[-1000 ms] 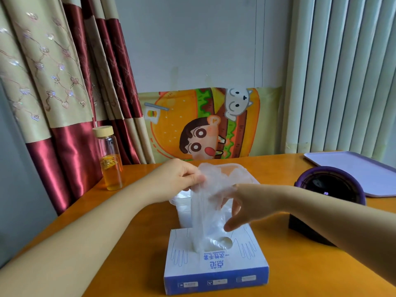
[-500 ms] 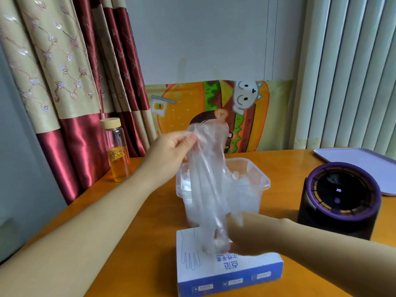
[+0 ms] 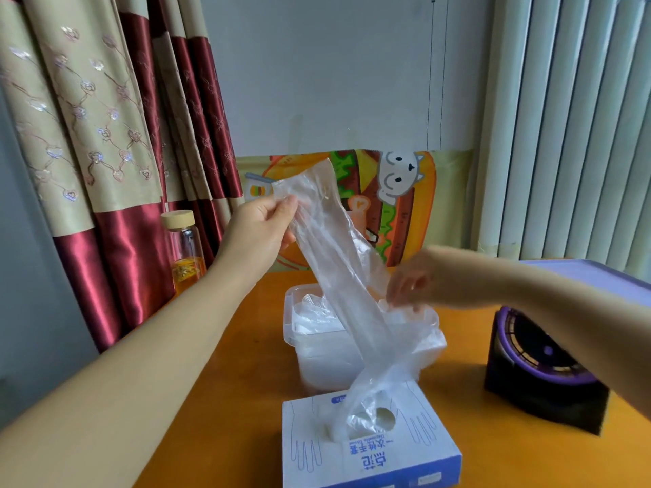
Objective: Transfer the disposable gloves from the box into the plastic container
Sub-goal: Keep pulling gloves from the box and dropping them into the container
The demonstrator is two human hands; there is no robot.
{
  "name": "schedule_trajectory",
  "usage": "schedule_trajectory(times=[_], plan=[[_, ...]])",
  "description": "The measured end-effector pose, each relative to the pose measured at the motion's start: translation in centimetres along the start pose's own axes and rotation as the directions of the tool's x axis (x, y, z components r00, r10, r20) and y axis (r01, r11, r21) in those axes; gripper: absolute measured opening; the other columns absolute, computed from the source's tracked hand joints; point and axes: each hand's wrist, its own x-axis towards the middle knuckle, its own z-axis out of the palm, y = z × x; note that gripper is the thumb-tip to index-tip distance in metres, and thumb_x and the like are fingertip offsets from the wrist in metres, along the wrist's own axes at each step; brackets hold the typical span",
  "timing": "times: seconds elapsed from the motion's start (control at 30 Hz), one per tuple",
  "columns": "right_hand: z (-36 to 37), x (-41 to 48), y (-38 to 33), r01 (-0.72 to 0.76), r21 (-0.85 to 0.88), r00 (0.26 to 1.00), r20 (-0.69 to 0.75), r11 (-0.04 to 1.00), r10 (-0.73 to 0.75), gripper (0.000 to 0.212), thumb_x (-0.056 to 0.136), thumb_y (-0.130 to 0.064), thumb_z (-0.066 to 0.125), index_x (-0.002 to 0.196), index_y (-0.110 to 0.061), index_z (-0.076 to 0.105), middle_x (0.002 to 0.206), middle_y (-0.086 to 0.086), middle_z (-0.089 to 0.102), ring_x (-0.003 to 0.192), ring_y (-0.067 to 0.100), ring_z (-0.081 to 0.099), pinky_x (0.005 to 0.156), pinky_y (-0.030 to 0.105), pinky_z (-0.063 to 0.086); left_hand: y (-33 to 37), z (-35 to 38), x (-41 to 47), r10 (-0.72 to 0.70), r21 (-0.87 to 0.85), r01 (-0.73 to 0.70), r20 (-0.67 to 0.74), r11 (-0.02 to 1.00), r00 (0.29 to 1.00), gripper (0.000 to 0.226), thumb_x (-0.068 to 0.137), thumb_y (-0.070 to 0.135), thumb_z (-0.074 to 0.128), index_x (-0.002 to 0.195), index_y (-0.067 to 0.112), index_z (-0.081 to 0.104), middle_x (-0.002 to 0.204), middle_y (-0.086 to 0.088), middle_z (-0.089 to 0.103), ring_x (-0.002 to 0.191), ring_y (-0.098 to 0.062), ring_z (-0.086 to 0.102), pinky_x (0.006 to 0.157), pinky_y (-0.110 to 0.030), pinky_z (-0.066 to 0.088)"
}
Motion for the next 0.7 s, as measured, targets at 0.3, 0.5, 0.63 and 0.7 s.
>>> schedule_trajectory(times=[0.3, 0.5, 0.63, 0.7], plan=[[-6.2, 4.0, -2.2, 0.038, 0.514, 0.915, -0.362, 0.857, 0.177, 0.079, 0.054, -0.065, 0.062, 0.116, -0.017, 0.054, 0.101, 0.003, 0.067, 0.086, 0.012, 0.069, 0.079, 0.03, 0.057, -0.3, 2.8, 2.6, 0.092, 0.078, -0.099, 0.085, 0.992, 0.992, 0.02, 0.096, 0.029, 0.054, 0.095, 0.021, 0.072, 0.054, 0.016, 0.056, 0.049, 0.003, 0.048, 0.064, -0.029, 0.048], [-5.5, 7.2, -3.2, -0.02, 0.388, 0.948, -0.286, 0.922, 0.14, 0.05, 0.076, -0.02, 0.076, 0.119, -0.019, 0.053, 0.097, 0.003, 0.065, 0.078, 0.015, 0.071, 0.071, 0.031, 0.06, -1.1, 3.6, 2.9, 0.026, -0.161, -0.01, 0.101, 0.987, 0.995, 0.014, 0.094, 0.029, 0.059, 0.101, 0.021, 0.068, 0.068, 0.019, 0.064, 0.064, 0.005, 0.056, 0.062, -0.014, 0.042], [-5.3, 8.5, -2.6, 0.1, 0.699, 0.964, -0.245, 0.708, 0.106, 0.042, 0.075, -0.003, 0.072, 0.107, -0.023, 0.054, 0.106, 0.013, 0.066, 0.095, 0.027, 0.069, 0.086, 0.043, 0.056, -4.0, 2.5, 3.8, -0.145, -0.471, 0.385, 0.468, 0.793, 0.872, 0.082, 0.071, 0.06, 0.072, 0.14, 0.027, 0.044, 0.135, 0.002, 0.057, 0.125, -0.017, 0.052, 0.107, -0.043, 0.037], [-5.1, 9.5, -2.4, 0.138, 0.82, 0.971, -0.222, 0.556, 0.085, 0.049, 0.072, 0.001, 0.071, 0.114, -0.017, 0.054, 0.109, 0.016, 0.065, 0.102, 0.032, 0.065, 0.092, 0.047, 0.052, -5.2, 2.4, 3.5, -0.123, -0.475, 0.533, 0.655, 0.7, 0.745, 0.107, 0.056, 0.066, 0.078, 0.146, 0.029, 0.035, 0.145, -0.002, 0.048, 0.134, -0.023, 0.044, 0.112, -0.053, 0.03]])
